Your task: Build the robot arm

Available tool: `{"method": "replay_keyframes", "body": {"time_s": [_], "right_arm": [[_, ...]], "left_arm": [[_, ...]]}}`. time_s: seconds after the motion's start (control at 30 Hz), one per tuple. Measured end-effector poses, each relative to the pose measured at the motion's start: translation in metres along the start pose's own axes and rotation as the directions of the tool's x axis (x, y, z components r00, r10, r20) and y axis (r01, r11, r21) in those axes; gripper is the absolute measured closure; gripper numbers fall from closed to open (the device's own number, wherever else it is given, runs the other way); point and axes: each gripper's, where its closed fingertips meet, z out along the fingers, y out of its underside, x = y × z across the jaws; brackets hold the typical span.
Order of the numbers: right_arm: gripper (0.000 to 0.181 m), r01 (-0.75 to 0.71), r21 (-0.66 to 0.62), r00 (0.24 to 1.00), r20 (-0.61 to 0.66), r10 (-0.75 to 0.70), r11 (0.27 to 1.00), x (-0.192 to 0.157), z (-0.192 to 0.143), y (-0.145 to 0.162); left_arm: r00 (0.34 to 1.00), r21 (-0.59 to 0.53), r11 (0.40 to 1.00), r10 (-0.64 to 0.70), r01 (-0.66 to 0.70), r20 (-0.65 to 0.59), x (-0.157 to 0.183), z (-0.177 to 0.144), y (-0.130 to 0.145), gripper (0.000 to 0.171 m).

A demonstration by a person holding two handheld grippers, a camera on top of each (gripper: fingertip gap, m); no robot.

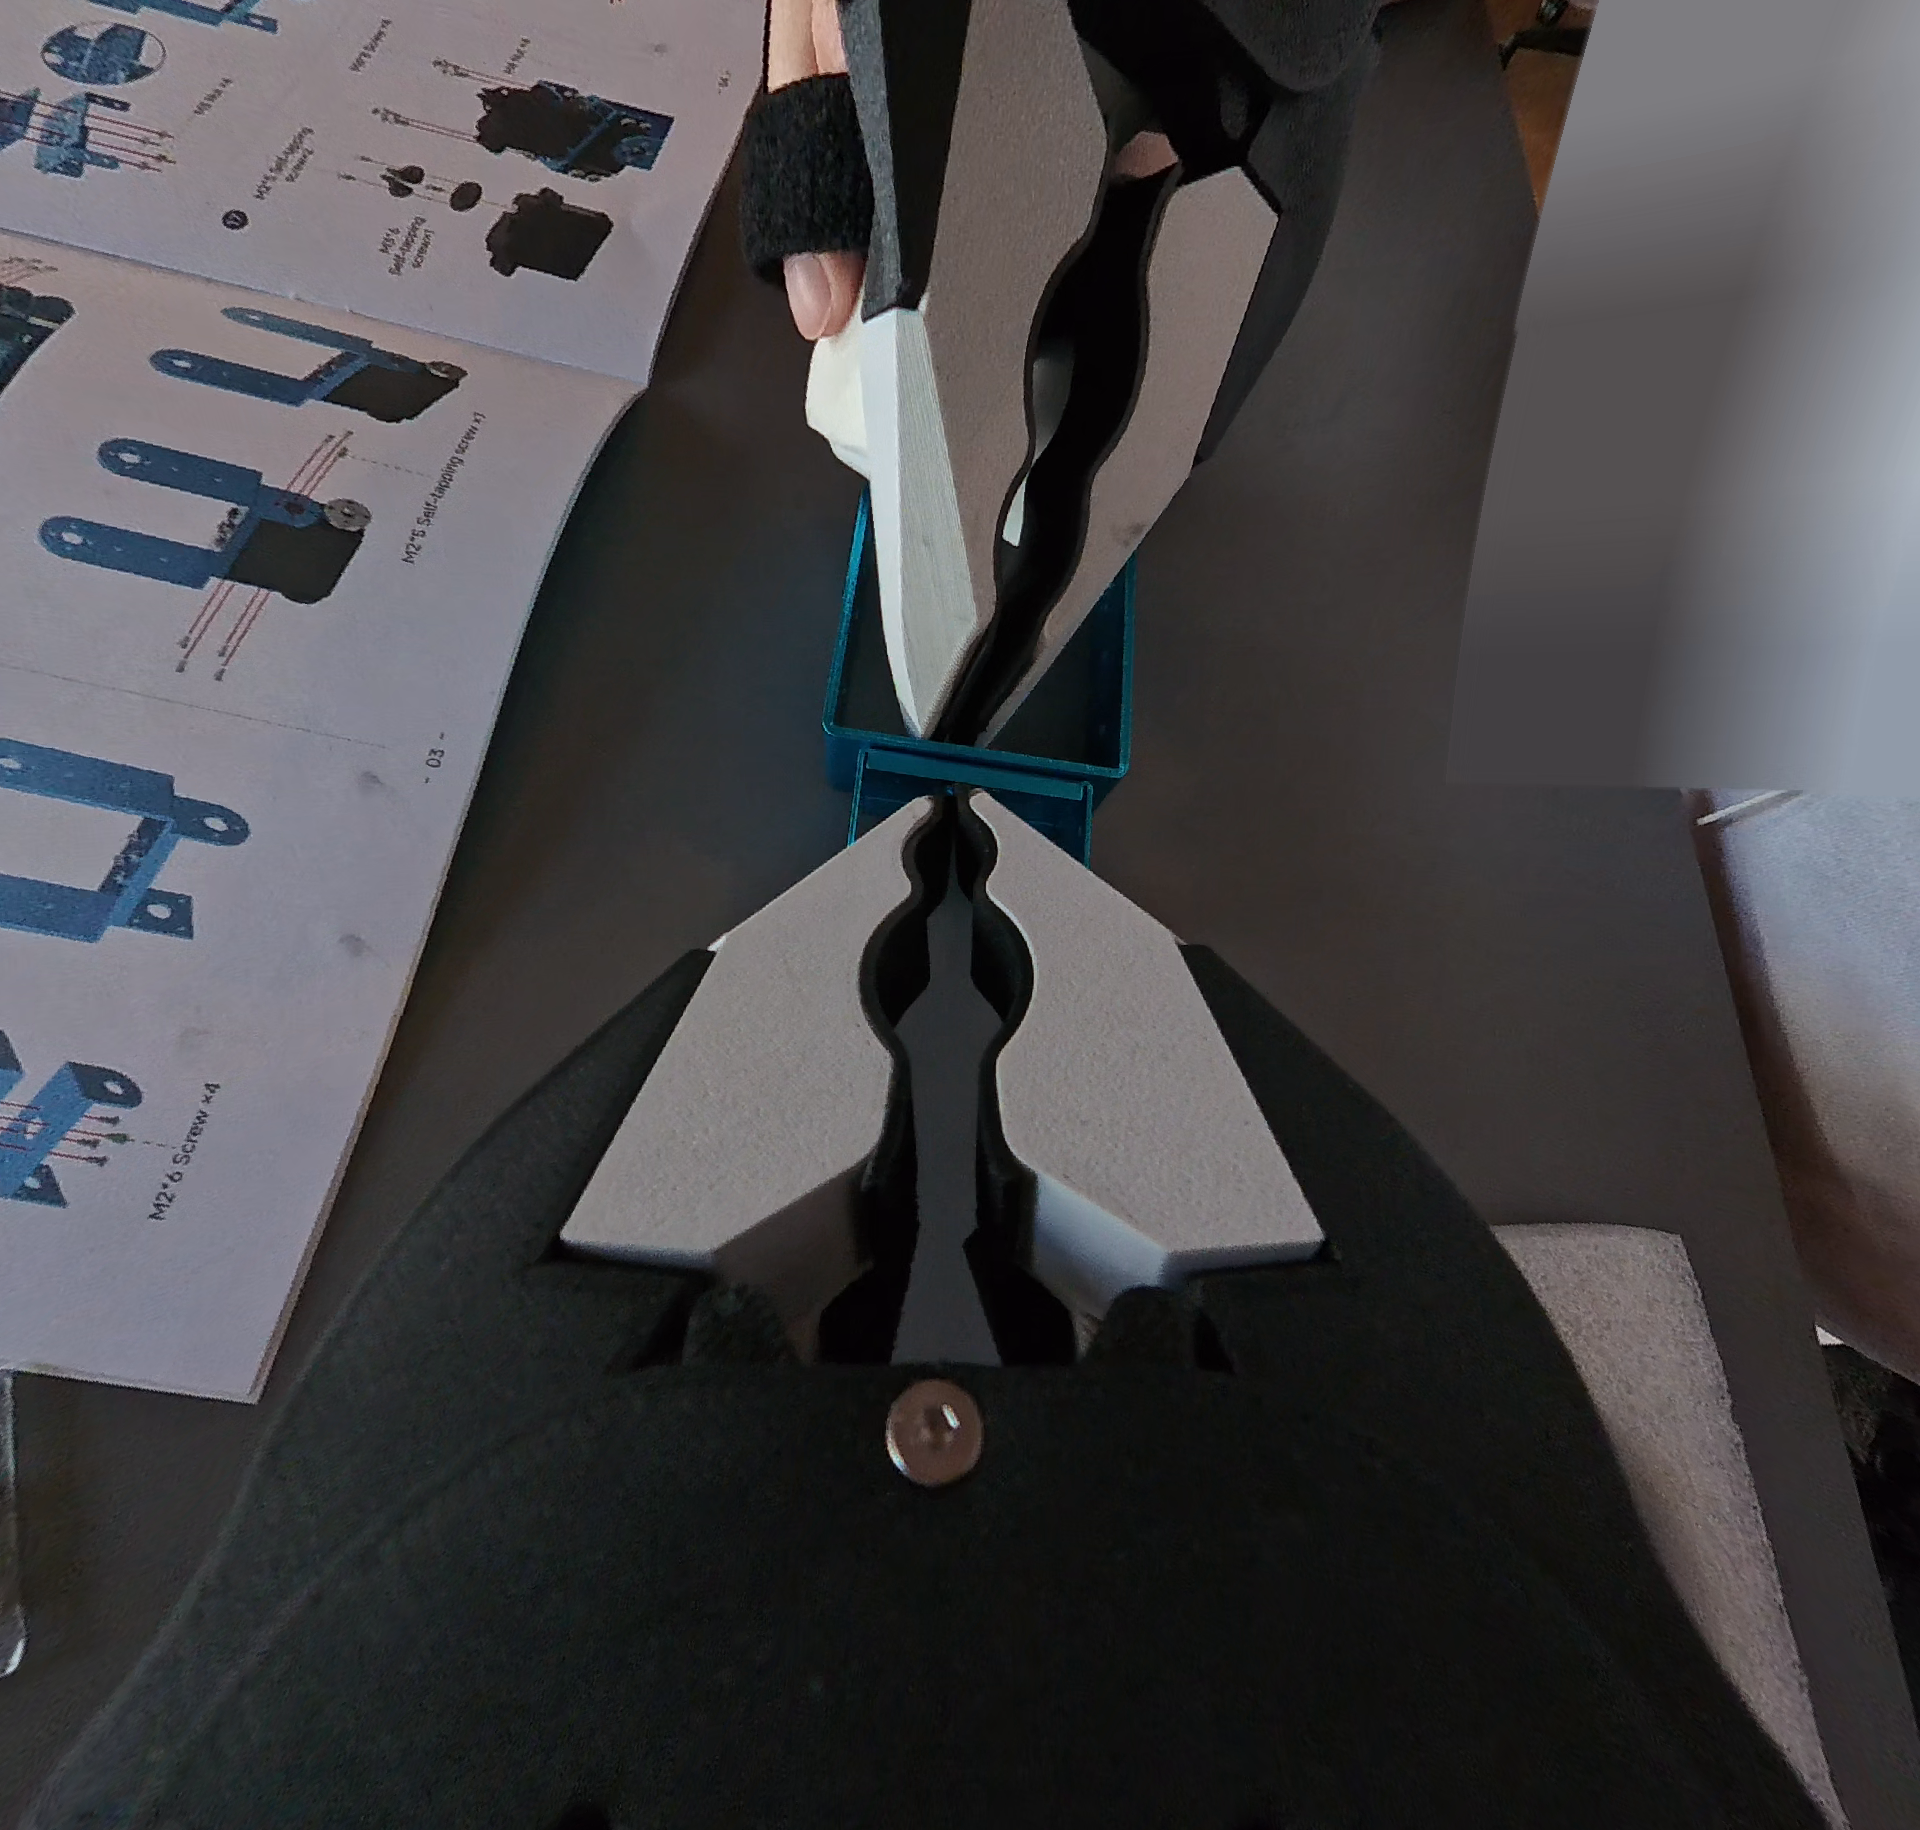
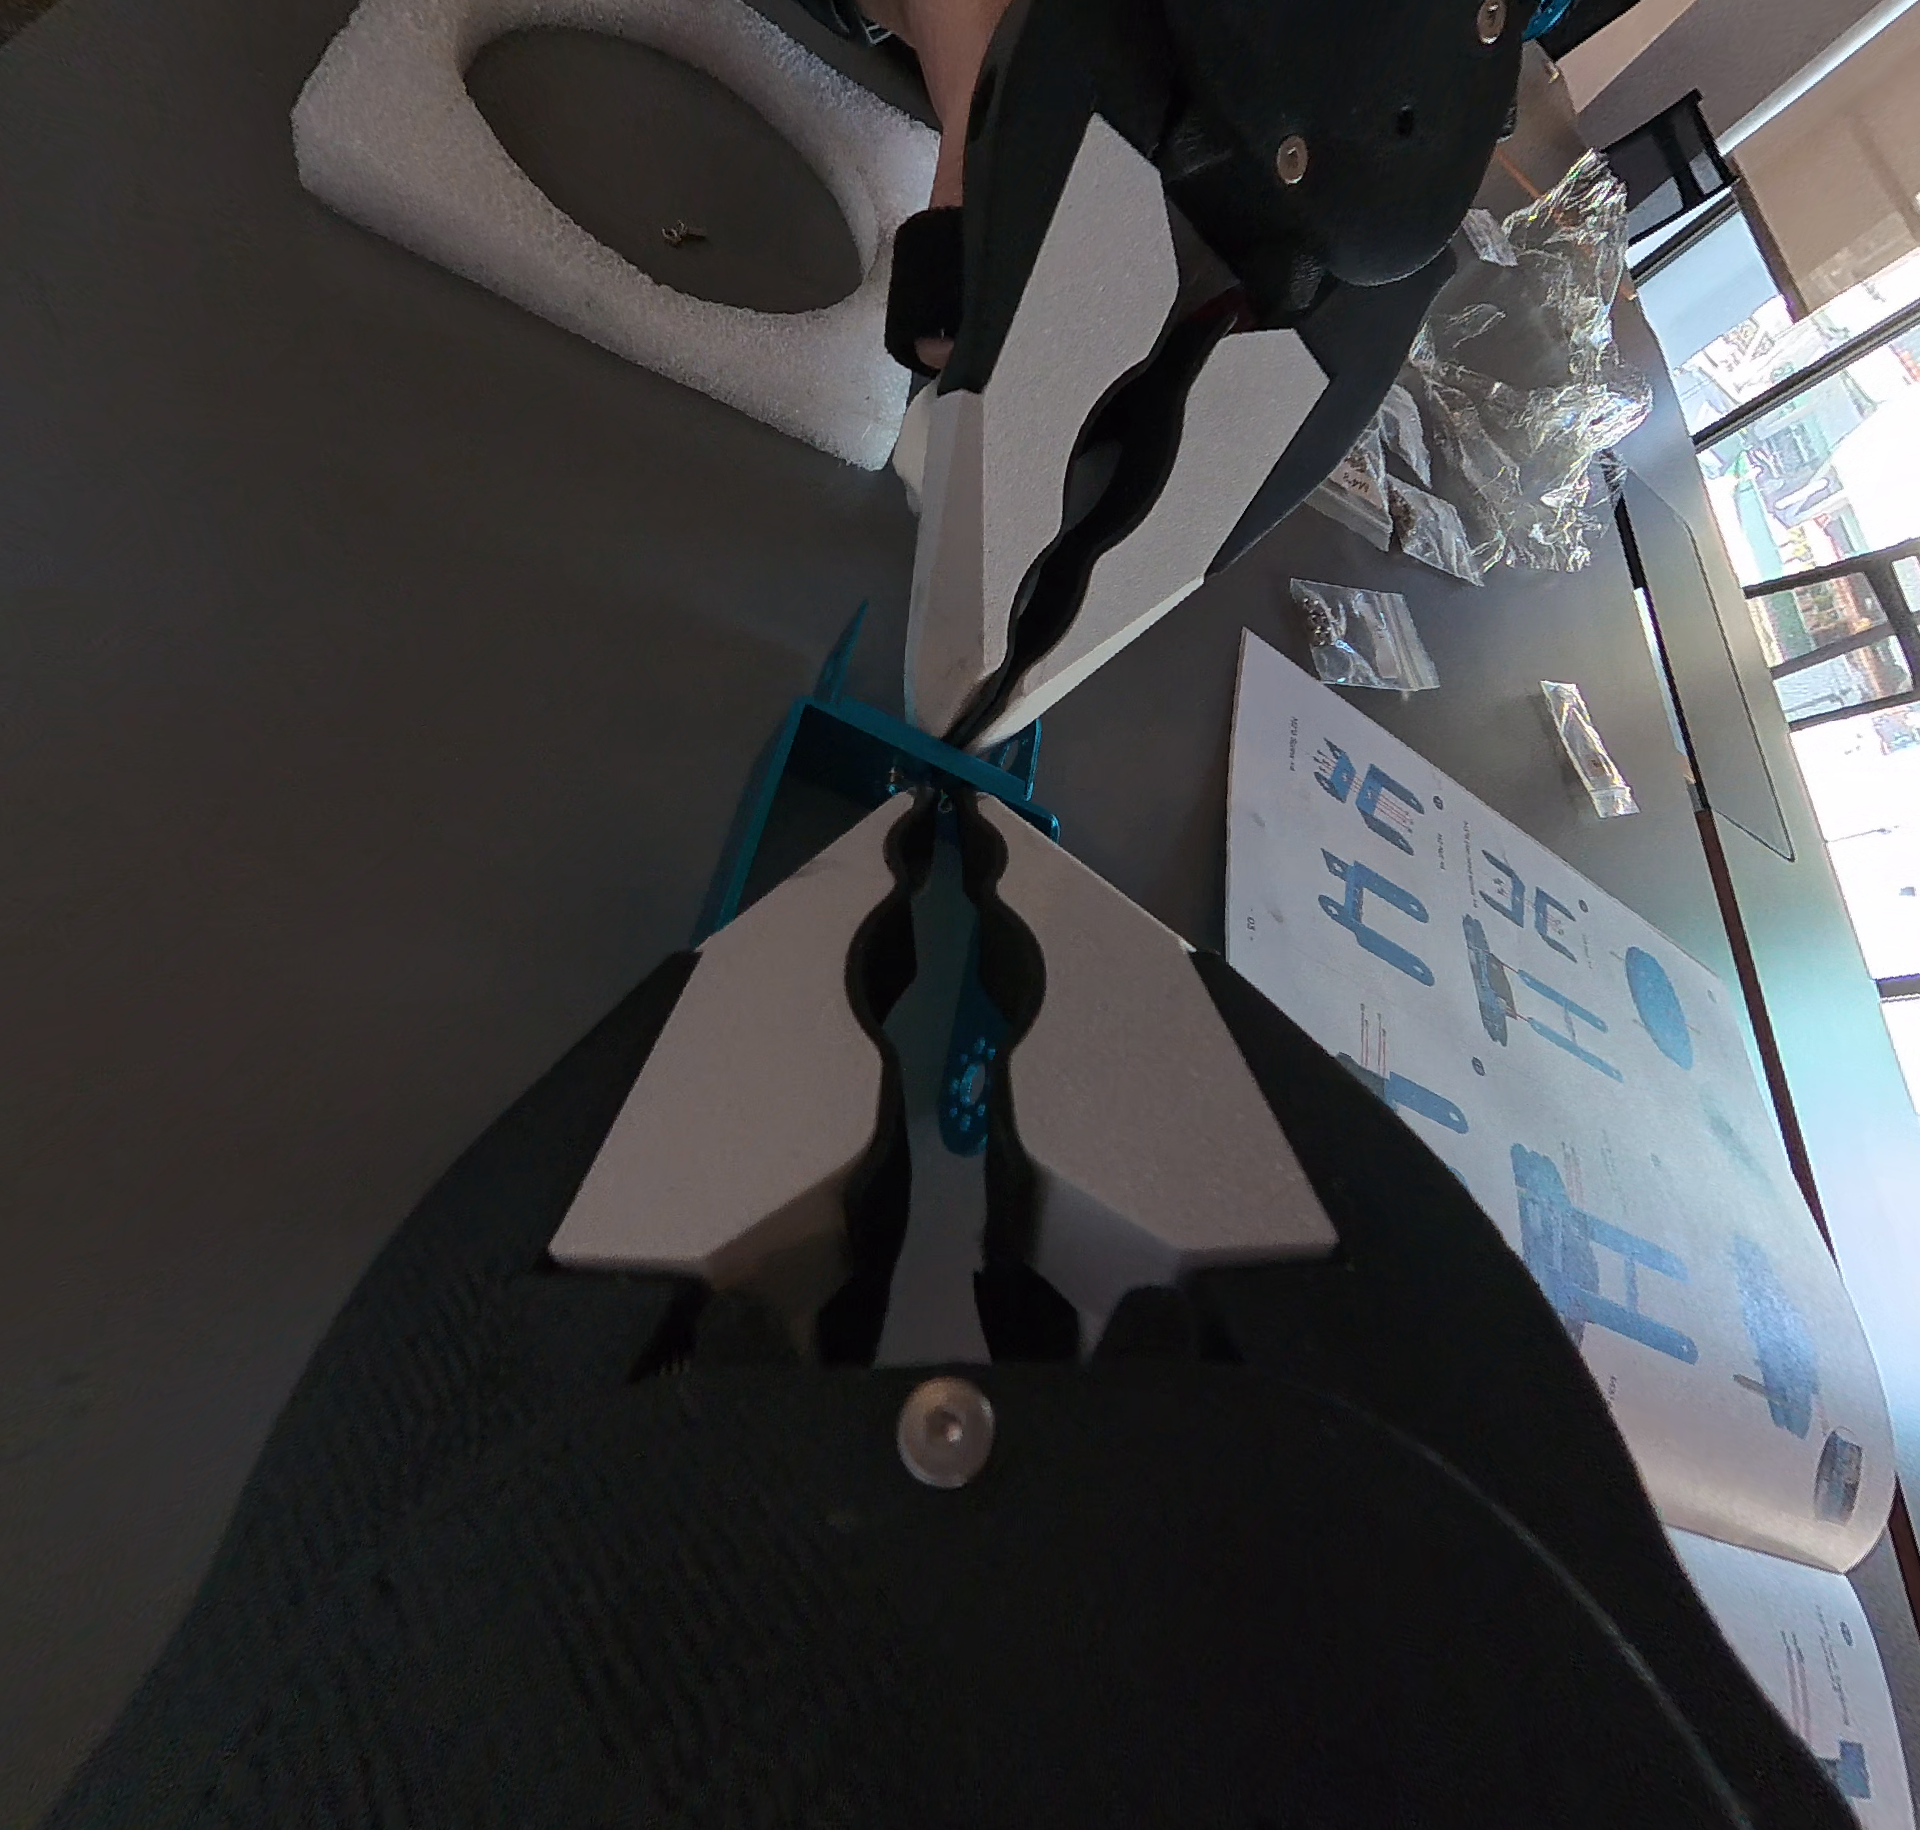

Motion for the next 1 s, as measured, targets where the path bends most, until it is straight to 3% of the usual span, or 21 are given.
{"method": "replay_keyframes", "body": {"time_s": [0.33,0.63,0.8,1.0], "right_arm": [[0.178,0.053,-0.013,0.999,0.014,-0.052,0.999,-0.002,-0.002,0.002],[0.180,0.051,-0.092,0.985,0.169,-0.035,0.994,-0.003,-0.024,0.013],[0.181,0.111,-0.100,0.991,0.091,-0.102,0.989,0.012,-0.031,0.014],[0.178,0.061,-0.116,0.995,0.085,-0.051,0.991,0.018,-0.028,0.022]], "left_arm": [[1.000,-0.003,1.000,-0.001,0.001,0.001,0.000,-0.001,0.001,0.171],[1.000,-0.019,1.000,-0.001,0.002,0.023,-0.005,-0.004,0.004,0.171],[1.000,-0.013,1.000,0.000,0.000,0.027,-0.006,-0.003,0.003,0.171],[1.000,-0.020,1.000,-0.003,0.004,0.021,-0.006,0.000,0.005,0.171]]}}
